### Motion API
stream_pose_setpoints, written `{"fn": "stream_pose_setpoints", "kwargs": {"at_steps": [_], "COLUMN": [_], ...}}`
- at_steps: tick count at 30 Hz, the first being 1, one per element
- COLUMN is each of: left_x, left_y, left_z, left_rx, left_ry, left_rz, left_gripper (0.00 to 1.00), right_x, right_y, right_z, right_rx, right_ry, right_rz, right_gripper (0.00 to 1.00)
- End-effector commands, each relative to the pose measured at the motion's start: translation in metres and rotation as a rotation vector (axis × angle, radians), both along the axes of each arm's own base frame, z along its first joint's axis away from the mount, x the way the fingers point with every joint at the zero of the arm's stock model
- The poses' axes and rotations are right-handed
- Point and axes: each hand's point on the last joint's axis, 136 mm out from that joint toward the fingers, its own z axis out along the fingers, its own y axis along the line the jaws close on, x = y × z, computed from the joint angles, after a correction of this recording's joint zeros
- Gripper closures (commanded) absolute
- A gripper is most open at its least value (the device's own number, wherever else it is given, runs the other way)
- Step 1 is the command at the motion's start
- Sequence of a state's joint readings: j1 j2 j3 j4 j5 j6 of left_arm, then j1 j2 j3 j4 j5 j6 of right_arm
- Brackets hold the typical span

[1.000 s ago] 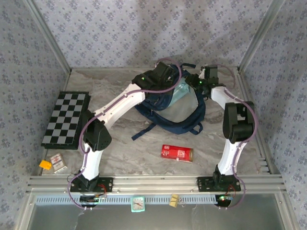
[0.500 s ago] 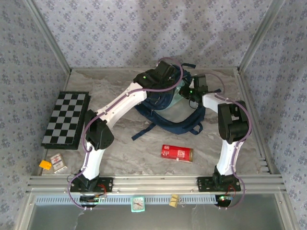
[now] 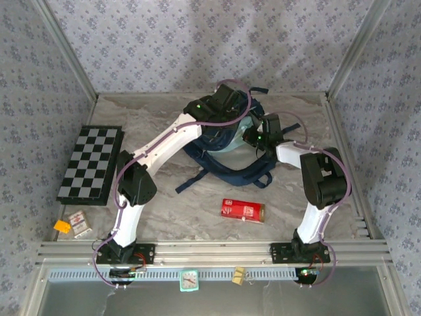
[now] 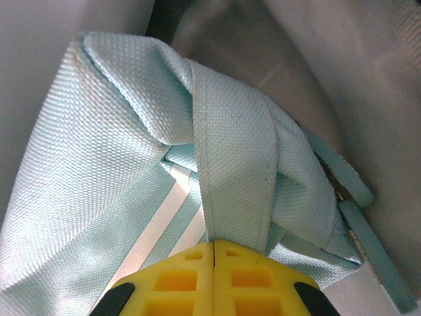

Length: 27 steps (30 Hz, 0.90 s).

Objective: Pack books, pencil case, and school supplies into a backpack

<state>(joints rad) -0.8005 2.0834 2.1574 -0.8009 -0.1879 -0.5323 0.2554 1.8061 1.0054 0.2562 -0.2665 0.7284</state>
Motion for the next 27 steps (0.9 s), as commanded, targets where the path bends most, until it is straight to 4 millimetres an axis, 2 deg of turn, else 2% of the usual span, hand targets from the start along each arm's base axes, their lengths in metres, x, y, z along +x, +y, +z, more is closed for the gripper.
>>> {"fn": "stream_pose_setpoints", "kwargs": {"at_steps": [1, 5, 7, 11, 15, 19, 21, 23, 25, 27], "left_x": [0.009, 0.007, 0.006, 0.001, -0.009, -0.031, -0.044, -0.061, -0.070, -0.077], "left_y": [-0.001, -0.004, -0.003, -0.008, -0.017, -0.043, -0.058, -0.070, -0.069, -0.064], "left_z": [0.015, 0.006, 0.005, 0.000, -0.010, -0.028, -0.037, -0.045, -0.044, -0.033], "left_rx": [-0.029, -0.021, -0.010, -0.003, 0.030, 0.075, 0.089, 0.102, 0.107, 0.048], "left_ry": [-0.048, -0.026, -0.022, -0.008, 0.005, 0.025, 0.055, 0.098, 0.125, 0.137], "left_rz": [0.029, 0.010, -0.001, -0.036, -0.106, -0.280, -0.380, -0.489, -0.522, -0.535], "left_gripper": [1.00, 1.00, 1.00, 1.00, 1.00, 1.00, 0.91, 0.68, 0.52, 0.40], "right_x": [-0.013, -0.027, -0.039, -0.059, -0.073, -0.080, -0.083, -0.085, -0.088, -0.094], "right_y": [-0.009, -0.016, -0.020, -0.045, -0.071, -0.099, -0.107, -0.112, -0.111, -0.111], "right_z": [0.002, 0.039, 0.052, 0.073, 0.083, 0.089, 0.093, 0.097, 0.099, 0.096], "right_rx": [0.041, 0.032, 0.026, 0.035, 0.047, 0.056, 0.052, 0.033, 0.029, 0.021], "right_ry": [0.062, 0.014, 0.023, 0.012, 0.051, 0.066, 0.061, 0.053, 0.053, 0.075], "right_rz": [0.017, 0.076, 0.100, 0.104, 0.071, 0.001, -0.021, -0.037, -0.031, -0.028], "right_gripper": [0.84, 0.64, 0.59, 0.56, 0.59, 0.59, 0.61, 0.61, 0.60, 0.60]}}
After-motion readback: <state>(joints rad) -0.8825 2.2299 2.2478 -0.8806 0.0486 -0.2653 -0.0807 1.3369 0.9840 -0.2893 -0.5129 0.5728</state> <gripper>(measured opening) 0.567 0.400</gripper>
